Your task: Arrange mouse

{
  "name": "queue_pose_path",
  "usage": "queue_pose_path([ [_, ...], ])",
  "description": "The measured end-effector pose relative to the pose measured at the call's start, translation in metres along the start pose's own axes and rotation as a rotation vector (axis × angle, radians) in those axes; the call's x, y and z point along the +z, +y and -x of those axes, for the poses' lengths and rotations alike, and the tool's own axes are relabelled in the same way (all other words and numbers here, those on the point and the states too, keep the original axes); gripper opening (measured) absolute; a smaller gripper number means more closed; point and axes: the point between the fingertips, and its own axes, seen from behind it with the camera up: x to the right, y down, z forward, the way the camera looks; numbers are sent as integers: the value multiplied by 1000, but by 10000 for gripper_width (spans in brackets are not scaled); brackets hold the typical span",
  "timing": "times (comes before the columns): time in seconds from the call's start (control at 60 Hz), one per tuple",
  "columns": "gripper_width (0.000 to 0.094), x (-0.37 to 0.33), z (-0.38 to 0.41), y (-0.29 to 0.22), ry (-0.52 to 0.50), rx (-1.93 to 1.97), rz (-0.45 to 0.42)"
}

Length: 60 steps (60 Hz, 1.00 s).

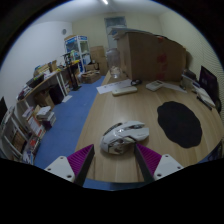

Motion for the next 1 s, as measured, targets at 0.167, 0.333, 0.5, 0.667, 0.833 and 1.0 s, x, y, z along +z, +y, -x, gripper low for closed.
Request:
queue_pose_path([
  [0.167,837,20,-2,-20,25,31,-31],
  [0.333,840,46,0,-39,74,6,-40],
  [0.5,840,65,-5,-53,160,20,-75],
  [0.667,499,67,-12,-50,240,39,-32],
  [0.833,378,61,-7,-52,235,59,95],
  [1.0,374,-20,11,-159,179,42,-134],
])
